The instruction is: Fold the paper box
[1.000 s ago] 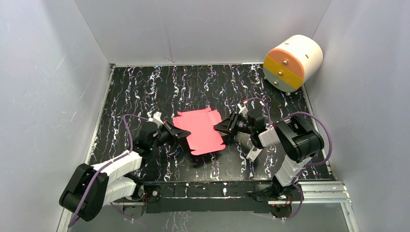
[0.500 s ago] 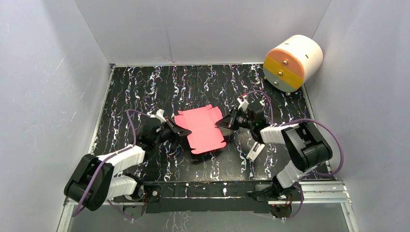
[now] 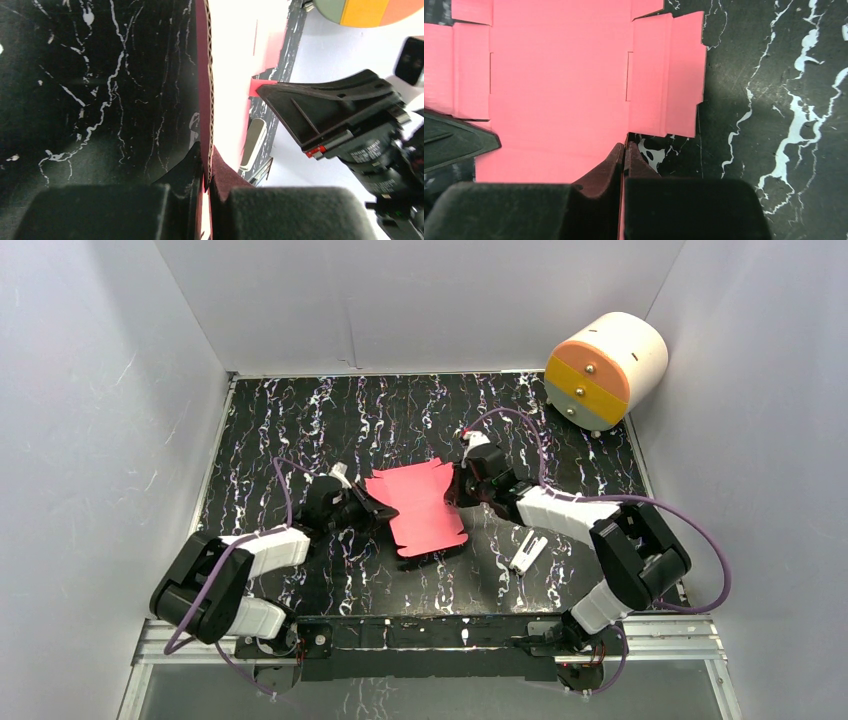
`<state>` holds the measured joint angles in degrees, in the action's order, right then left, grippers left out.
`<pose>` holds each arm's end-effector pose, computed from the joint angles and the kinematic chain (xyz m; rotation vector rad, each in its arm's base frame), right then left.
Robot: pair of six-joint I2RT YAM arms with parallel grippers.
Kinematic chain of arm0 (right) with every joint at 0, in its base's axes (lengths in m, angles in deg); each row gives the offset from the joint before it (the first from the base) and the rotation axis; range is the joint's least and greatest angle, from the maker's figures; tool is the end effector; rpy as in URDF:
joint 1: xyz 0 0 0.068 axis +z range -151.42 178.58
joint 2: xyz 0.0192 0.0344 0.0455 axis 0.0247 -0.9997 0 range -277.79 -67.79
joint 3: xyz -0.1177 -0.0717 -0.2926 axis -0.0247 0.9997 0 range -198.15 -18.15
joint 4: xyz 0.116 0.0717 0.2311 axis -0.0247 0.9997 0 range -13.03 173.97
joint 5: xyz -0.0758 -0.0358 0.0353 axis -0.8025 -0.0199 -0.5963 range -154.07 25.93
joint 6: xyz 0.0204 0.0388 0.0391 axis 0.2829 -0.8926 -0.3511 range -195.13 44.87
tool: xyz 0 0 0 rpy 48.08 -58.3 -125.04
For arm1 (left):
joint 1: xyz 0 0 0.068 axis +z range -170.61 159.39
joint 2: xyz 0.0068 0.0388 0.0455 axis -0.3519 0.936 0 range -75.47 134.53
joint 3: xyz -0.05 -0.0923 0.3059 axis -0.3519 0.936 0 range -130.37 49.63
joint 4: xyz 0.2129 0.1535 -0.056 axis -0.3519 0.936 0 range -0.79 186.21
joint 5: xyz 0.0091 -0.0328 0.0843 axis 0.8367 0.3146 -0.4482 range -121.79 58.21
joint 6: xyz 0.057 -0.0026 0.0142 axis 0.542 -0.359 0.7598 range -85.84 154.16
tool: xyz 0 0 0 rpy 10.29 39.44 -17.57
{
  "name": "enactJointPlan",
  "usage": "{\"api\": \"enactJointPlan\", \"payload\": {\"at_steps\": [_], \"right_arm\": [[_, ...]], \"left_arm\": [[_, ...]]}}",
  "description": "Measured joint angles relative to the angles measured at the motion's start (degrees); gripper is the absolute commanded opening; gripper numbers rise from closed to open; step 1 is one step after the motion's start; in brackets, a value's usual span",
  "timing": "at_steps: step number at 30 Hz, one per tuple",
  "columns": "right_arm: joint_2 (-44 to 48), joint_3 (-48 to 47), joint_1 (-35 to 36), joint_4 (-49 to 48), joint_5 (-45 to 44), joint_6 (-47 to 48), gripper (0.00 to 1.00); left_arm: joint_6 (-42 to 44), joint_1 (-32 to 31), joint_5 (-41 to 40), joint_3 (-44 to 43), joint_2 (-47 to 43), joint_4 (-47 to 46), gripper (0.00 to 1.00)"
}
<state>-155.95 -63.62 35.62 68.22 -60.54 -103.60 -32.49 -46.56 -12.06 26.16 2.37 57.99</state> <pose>0.2640 0.2025 0.2373 -0.2049 2.2437 0.7071 0.2222 -0.1242 0.2074 -0.5317 2.1643 -1.3225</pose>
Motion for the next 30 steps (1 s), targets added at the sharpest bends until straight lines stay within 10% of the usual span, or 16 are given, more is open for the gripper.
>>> {"api": "enactJointPlan", "payload": {"at_steps": [17, 30], "right_arm": [[-9.64, -11.82, 13.81, 17.05, -27.34, 7.85, 0.07], [-8.44, -11.69, 12.70, 15.96, -25.33, 7.87, 0.30]], "left_arm": [[1.99, -0.81, 0.07, -0.79, 7.32, -0.31, 0.02], [4.85, -0.68, -4.00, -0.79, 4.24, 7.41, 0.37]]}}
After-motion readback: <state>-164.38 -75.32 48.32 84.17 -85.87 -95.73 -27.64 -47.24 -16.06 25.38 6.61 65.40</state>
